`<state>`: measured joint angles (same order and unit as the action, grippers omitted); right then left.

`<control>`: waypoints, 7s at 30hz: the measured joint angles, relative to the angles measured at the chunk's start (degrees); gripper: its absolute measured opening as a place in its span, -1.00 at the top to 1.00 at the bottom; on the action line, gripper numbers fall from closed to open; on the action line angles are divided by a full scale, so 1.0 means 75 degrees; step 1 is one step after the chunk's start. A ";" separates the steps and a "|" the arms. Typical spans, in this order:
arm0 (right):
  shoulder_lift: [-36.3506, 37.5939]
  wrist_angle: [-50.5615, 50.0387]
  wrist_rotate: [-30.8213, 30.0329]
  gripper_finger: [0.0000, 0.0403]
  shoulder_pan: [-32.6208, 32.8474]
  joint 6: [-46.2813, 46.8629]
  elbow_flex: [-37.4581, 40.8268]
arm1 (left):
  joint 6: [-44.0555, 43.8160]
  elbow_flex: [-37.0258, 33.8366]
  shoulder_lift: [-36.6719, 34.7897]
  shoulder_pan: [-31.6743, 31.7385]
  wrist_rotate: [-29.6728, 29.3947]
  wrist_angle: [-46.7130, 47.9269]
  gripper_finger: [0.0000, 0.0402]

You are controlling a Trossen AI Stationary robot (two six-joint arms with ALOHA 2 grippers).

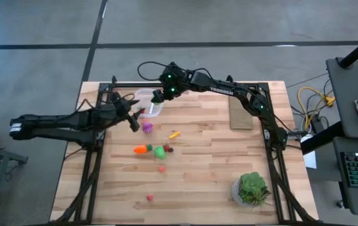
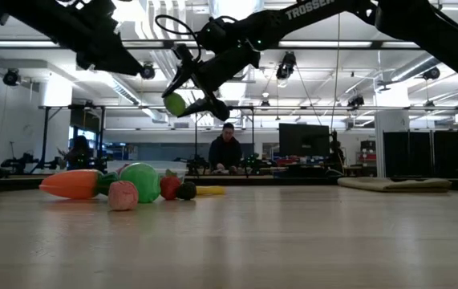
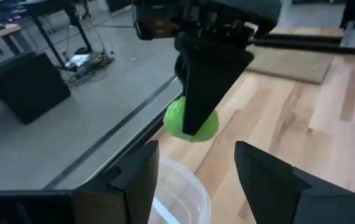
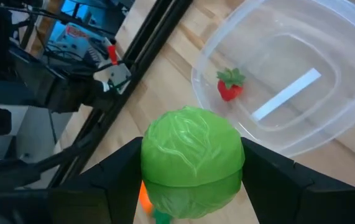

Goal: Pick and placing Produce into tupperware
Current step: Put the cabbage into the transparent bin, then put the top peach into the transparent bin

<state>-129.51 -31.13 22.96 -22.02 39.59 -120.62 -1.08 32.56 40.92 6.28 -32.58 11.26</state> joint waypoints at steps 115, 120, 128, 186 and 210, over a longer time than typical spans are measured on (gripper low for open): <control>0.1364 -0.4389 0.0203 -0.55 -0.0672 -0.2033 -0.0248 | 0.0733 0.2289 0.4141 0.4374 0.4433 0.2781 -0.11; 0.1364 -0.5187 -0.0066 -0.55 -0.0478 -0.2307 -0.0245 | 0.0588 0.2935 0.5364 0.4590 0.4527 0.3582 -0.11; 0.1364 -0.5883 -0.0861 -0.55 0.0115 -0.2571 -0.0245 | 0.0592 0.3911 0.6359 0.4746 0.3983 0.3868 -0.11; 0.1364 -0.5418 -0.1443 -0.56 0.0667 -0.3258 0.0542 | 0.0645 0.2504 0.3257 0.3653 0.4822 0.5197 -0.41; 0.1361 -0.5601 -0.1405 -0.56 0.1035 -0.3284 0.0765 | 0.3045 0.0882 0.2241 0.2194 0.4190 0.4321 -0.41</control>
<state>-119.31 -73.14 12.43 -14.26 14.96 -114.88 21.76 39.17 57.73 22.74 -1.15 43.67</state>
